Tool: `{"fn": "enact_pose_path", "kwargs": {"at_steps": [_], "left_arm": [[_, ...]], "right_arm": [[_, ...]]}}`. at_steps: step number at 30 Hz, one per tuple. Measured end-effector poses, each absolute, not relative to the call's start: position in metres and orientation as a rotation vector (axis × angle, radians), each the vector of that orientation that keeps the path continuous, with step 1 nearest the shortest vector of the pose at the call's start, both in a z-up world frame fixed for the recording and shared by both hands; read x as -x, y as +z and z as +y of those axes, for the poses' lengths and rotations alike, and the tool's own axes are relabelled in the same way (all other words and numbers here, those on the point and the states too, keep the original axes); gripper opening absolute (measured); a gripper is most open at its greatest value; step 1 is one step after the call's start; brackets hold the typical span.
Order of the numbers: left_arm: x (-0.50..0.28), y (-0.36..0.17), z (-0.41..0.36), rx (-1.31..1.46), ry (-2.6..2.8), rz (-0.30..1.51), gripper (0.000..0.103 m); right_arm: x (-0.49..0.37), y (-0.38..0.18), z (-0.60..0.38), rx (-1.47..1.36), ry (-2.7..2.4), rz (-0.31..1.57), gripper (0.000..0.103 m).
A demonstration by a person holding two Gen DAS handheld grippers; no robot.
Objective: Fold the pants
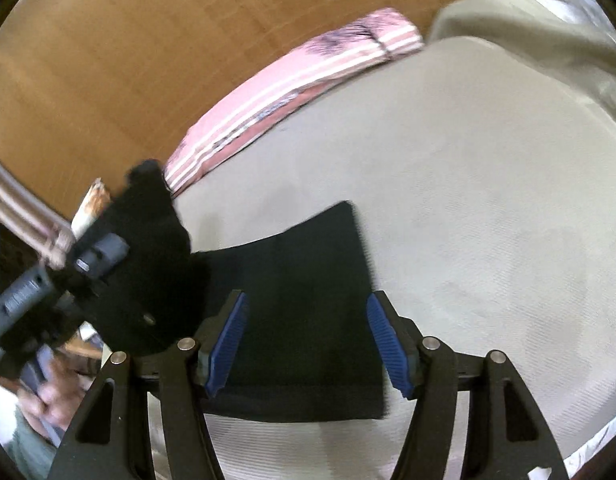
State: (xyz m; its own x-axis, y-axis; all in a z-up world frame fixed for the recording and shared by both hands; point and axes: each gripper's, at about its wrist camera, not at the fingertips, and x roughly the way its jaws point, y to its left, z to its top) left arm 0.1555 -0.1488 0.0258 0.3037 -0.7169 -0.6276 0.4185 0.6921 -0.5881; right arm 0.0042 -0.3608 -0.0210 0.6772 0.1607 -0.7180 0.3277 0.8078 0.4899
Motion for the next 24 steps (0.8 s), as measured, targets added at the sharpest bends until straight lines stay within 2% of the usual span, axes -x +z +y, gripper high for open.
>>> {"fn": "enact_pose_path", "kwargs": {"at_steps": [4, 10, 12, 16, 24], "left_arm": [[-0.143, -0.009, -0.195, 0.232, -0.796, 1.096, 0.024], [-0.112, -0.044, -0.218, 0.035, -0.789, 1.095, 0.027], [-0.106, -0.041, -0.223, -0.021, -0.798, 1.076, 0.030], [-0.087, -0.026, -0.213, -0.082, -0.878, 1.064, 0.045], [-0.092, 0.000, -0.155, -0.004, -0.865, 1.018, 0.053]], "right_arm": [[0.005, -0.031, -0.383, -0.688, -0.127, 0.837, 0.061], [0.003, -0.042, -0.395, -0.697, -0.121, 0.858, 0.061], [-0.003, -0.044, -0.394, -0.700, -0.093, 0.862, 0.061], [-0.015, -0.048, -0.391, -0.740, 0.007, 0.871, 0.061], [-0.049, -0.077, -0.381, -0.796, 0.193, 0.954, 0.061]]}}
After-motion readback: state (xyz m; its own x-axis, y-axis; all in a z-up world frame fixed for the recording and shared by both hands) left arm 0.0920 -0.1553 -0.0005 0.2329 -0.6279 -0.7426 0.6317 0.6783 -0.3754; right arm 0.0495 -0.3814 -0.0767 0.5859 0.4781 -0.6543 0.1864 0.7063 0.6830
